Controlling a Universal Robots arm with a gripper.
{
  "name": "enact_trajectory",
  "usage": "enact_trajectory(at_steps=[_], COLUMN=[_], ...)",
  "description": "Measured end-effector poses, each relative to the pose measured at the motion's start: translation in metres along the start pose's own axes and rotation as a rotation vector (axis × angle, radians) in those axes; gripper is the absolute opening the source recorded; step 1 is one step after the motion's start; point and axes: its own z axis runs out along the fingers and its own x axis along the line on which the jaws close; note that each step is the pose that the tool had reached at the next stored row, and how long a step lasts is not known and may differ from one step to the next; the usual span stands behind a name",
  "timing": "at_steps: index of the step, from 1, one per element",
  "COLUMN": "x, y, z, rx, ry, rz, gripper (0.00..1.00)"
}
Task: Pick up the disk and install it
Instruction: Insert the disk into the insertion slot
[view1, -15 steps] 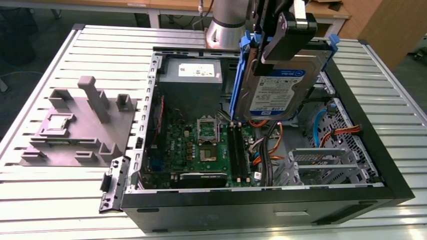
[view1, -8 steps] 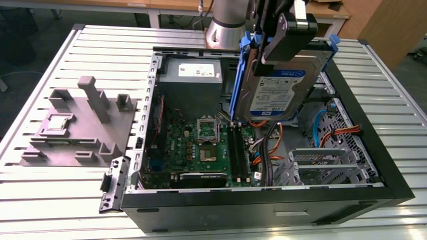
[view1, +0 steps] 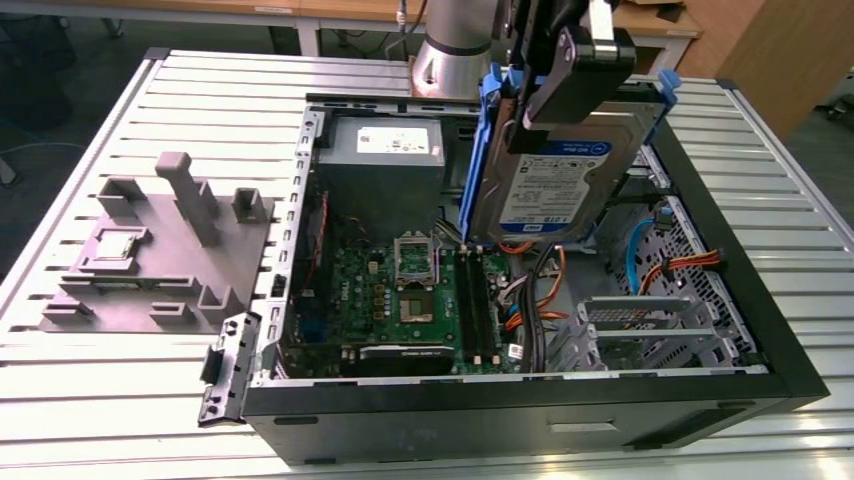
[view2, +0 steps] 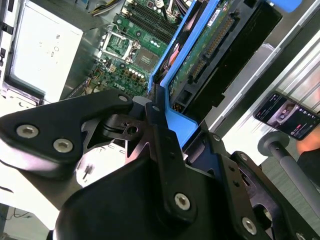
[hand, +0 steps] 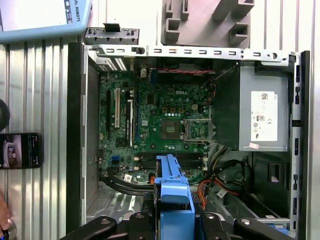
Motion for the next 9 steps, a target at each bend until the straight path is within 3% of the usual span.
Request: enact_trajectory(at_steps=[5, 9], x=[0.0037, 0.0047], y=[-0.0006, -0.0080], z=[0.0001, 0.0007], rx=[-0.0001, -0.0001], ry=[0.0001, 0.0001], rz=[0.000, 0.000], gripper=[0.37, 0.37])
